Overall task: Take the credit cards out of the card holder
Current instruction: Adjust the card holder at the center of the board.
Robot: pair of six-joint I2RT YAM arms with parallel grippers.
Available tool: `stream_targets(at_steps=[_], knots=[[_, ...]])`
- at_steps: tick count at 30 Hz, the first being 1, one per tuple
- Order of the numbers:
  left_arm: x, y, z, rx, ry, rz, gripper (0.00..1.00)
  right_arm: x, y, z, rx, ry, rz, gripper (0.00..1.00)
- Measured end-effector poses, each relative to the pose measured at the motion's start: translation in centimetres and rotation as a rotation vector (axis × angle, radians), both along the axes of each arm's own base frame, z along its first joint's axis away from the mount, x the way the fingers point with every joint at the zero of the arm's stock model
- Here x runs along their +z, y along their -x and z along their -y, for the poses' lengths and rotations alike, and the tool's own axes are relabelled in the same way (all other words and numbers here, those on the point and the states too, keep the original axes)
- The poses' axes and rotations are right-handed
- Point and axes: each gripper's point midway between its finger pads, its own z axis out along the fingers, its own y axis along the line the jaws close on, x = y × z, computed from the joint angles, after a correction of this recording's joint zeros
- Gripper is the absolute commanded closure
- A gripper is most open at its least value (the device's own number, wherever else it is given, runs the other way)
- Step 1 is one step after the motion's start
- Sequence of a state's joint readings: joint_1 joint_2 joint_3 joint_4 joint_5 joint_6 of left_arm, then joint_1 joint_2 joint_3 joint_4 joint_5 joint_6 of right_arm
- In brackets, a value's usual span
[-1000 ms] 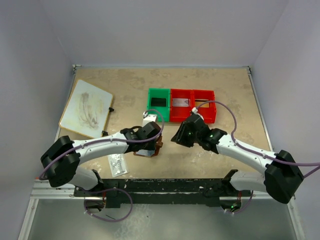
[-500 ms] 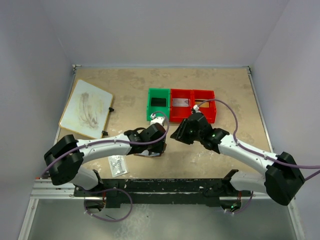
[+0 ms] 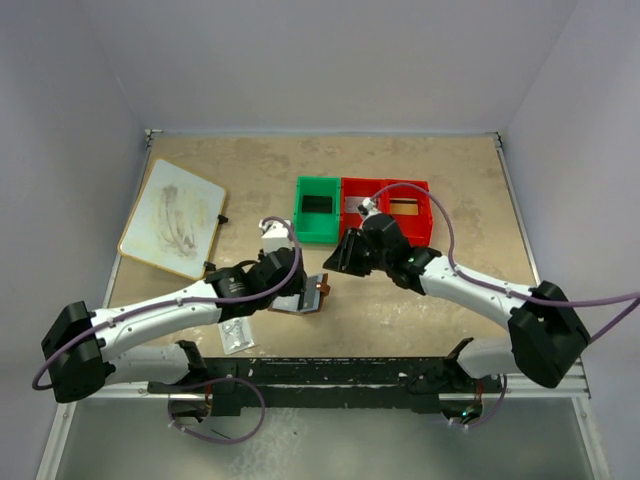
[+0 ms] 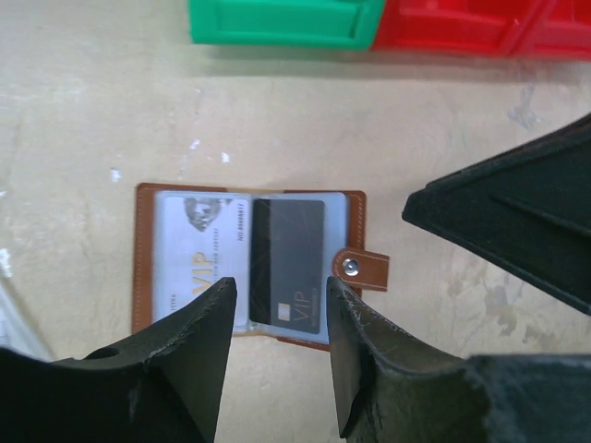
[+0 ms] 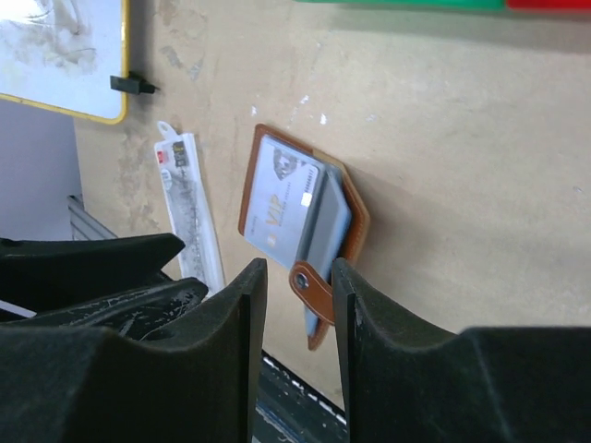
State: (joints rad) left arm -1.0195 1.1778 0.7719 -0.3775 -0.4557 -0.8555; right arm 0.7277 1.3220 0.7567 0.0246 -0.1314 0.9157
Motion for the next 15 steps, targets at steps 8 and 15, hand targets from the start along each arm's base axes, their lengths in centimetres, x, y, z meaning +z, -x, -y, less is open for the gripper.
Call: stream_targets(at_steps=[8, 15], knots=[[-0.9, -0.8, -4.3, 0.172, -0.091, 0.011, 0.53, 0.4, -0.2, -5.0, 0.128, 0.043, 0.028, 0.68], [-2.4, -3.4, -9.5, 0.328, -0.042, -0.073, 0.39, -0.5, 1.8, -7.2, 0.195, 0.08, 0.014, 0.69]])
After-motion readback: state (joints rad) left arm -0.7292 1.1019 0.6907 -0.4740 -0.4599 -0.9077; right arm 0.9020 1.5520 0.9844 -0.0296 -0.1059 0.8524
